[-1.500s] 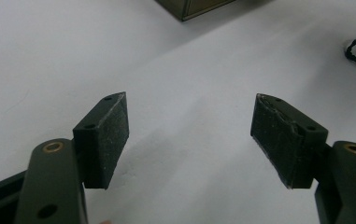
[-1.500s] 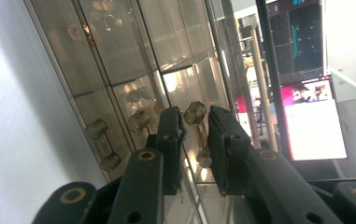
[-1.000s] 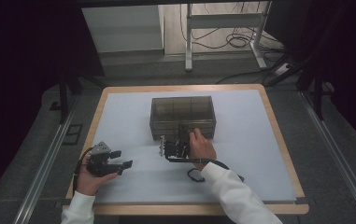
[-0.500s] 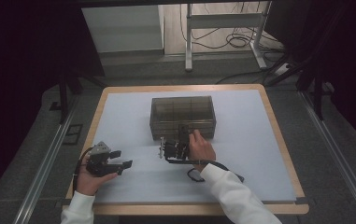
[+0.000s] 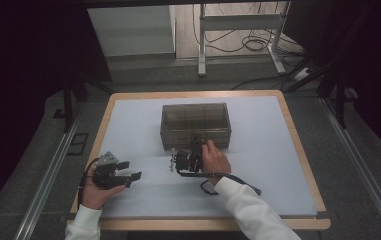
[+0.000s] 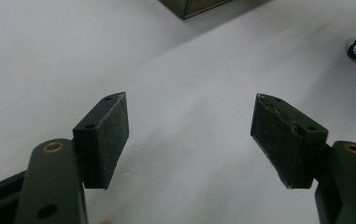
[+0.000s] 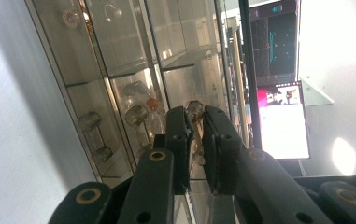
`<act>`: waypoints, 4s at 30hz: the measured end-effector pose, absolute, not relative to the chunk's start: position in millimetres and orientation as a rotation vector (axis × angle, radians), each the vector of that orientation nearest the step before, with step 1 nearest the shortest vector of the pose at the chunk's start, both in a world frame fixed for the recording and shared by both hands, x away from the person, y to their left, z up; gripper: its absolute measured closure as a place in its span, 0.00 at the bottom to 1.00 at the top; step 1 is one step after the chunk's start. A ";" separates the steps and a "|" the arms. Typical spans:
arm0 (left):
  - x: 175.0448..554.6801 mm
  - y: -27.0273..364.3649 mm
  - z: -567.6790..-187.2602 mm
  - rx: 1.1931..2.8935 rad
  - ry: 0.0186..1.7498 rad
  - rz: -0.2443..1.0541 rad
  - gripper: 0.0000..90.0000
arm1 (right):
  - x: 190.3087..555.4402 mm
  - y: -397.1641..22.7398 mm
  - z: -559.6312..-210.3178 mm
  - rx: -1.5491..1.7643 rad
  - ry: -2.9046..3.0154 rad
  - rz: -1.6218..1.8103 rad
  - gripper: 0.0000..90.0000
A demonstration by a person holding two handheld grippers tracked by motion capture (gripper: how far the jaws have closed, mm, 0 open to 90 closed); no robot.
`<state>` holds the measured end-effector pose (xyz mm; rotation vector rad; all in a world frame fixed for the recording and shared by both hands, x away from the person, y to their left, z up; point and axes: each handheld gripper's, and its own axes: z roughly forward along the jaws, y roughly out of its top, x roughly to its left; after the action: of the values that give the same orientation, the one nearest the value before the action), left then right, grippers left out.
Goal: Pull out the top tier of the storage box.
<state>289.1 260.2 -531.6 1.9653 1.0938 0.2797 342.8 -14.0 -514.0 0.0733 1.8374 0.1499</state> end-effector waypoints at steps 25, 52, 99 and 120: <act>289.0 259.8 -531.8 1.967 1.098 0.277 0.31 | 327.7 -15.5 -514.9 0.046 1.827 0.179 0.93; 288.6 260.1 -531.1 1.959 1.099 0.286 0.31 | 323.8 -49.2 -495.2 0.301 1.966 0.423 0.76; 288.5 253.4 -529.7 1.955 1.088 0.307 0.31 | 333.8 -158.2 -474.6 0.973 2.201 1.021 0.66; 303.2 226.5 -510.9 1.939 1.068 0.381 0.32 | 345.7 -194.4 -475.9 1.044 2.209 1.114 0.63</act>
<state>303.2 226.5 -510.9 1.9393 1.0678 0.3810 345.7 -194.4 -475.9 1.0441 2.2092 1.1136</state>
